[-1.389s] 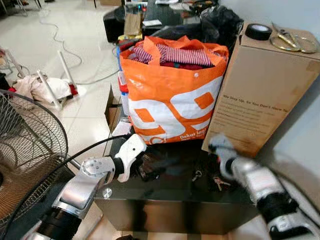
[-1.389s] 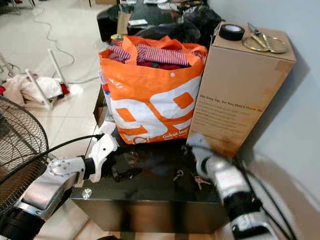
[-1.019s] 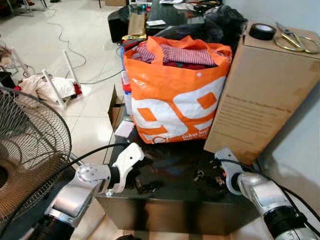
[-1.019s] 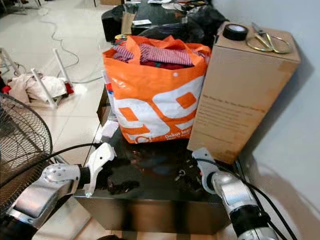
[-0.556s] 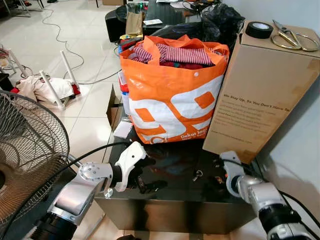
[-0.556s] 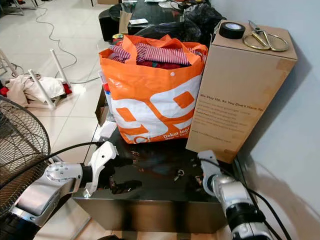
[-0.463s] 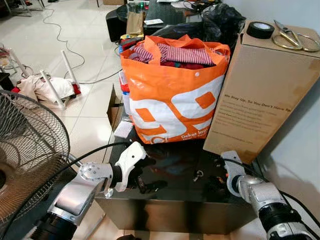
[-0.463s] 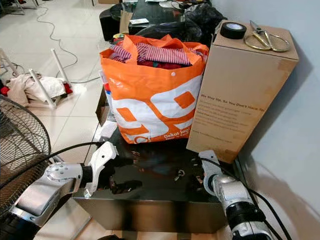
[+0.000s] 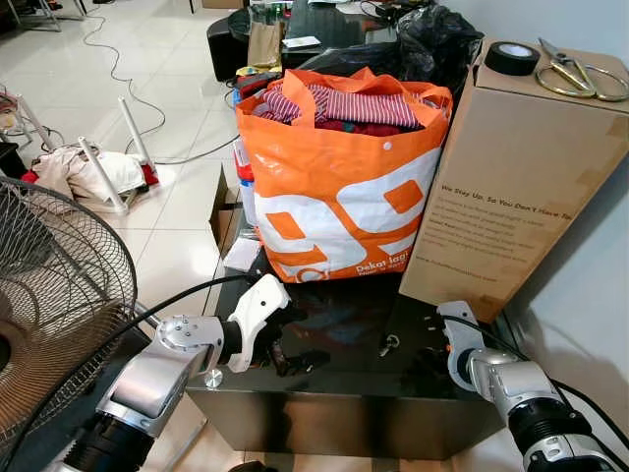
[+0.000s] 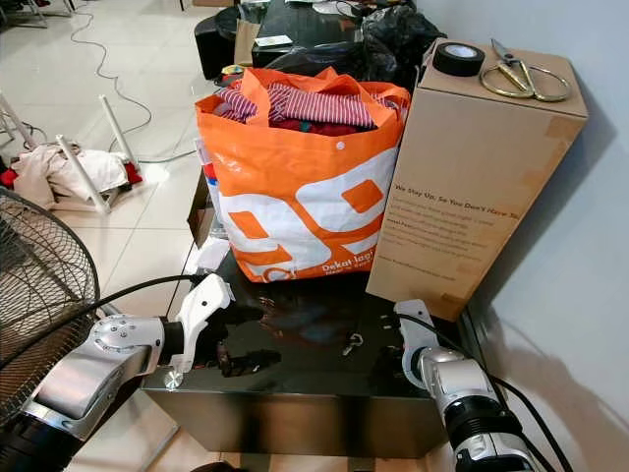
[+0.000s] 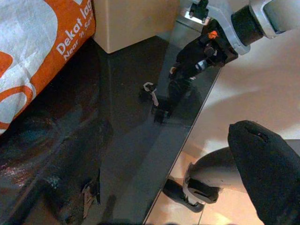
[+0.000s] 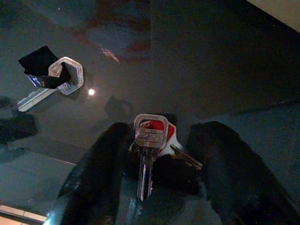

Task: Hang keys on a hook

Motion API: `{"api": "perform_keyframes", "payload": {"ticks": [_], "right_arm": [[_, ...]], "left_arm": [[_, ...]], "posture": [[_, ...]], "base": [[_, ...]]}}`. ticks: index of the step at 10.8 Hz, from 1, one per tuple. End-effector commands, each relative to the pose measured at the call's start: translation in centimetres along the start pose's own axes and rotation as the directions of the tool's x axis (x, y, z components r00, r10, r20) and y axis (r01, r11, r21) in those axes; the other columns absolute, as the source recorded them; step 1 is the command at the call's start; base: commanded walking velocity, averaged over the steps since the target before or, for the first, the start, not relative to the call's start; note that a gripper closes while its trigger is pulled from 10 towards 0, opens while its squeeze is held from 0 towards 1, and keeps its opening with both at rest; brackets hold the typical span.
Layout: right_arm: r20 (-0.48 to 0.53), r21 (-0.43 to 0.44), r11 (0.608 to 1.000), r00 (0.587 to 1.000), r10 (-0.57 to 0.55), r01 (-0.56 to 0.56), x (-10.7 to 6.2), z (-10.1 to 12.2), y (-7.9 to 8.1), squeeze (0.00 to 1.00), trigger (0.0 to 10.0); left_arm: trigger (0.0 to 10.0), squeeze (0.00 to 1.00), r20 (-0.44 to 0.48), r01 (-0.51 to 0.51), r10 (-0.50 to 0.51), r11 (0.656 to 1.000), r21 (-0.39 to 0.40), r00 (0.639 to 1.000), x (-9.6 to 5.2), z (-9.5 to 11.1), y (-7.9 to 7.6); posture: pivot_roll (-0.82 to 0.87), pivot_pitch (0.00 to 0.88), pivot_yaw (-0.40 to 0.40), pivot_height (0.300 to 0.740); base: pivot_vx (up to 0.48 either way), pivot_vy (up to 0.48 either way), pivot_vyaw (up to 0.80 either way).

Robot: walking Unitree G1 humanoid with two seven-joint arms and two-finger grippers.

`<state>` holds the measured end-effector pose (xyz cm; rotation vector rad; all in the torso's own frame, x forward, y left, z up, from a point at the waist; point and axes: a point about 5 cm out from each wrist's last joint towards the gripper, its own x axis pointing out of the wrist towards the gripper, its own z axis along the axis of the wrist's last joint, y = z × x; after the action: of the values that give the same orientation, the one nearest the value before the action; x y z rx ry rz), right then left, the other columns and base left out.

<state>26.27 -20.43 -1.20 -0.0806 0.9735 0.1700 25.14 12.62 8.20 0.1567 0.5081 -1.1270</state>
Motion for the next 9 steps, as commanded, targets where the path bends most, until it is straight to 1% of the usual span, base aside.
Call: {"api": "perform_keyframes", "payload": {"ticks": [1, 7, 9], "right_arm": [[-0.005, 0.012, 1.000, 1.000, 0.000, 0.001, 0.08, -0.04, 0.04, 0.00, 0.0], [-0.014, -0.003, 1.000, 1.000, 0.000, -0.001, -0.01, -0.20, -0.15, 0.00, 0.0], [-0.015, -0.020, 1.000, 1.000, 0.004, -0.004, -0.13, -0.16, -0.26, 0.00, 0.0]], "left_arm": [[10.0, 0.20, -0.010, 0.006, -0.006, 1.000, 0.001, 1.000, 0.01, 0.02, 0.11], [10.0, 0.20, -0.031, 0.034, -0.035, 0.999, -0.020, 0.999, -0.17, -0.29, 0.08], [10.0, 0.20, -0.031, 0.039, -0.040, 0.999, -0.021, 0.999, -0.19, -0.23, 0.11]], "posture": [[-0.14, 0.000, 0.036, 0.740], [-0.15, 0.000, 0.039, 0.740], [-0.15, 0.000, 0.039, 0.740]], "base": [[0.000, 0.000, 0.00], [0.000, 0.000, 0.00], [0.000, 0.000, 0.00]]}}
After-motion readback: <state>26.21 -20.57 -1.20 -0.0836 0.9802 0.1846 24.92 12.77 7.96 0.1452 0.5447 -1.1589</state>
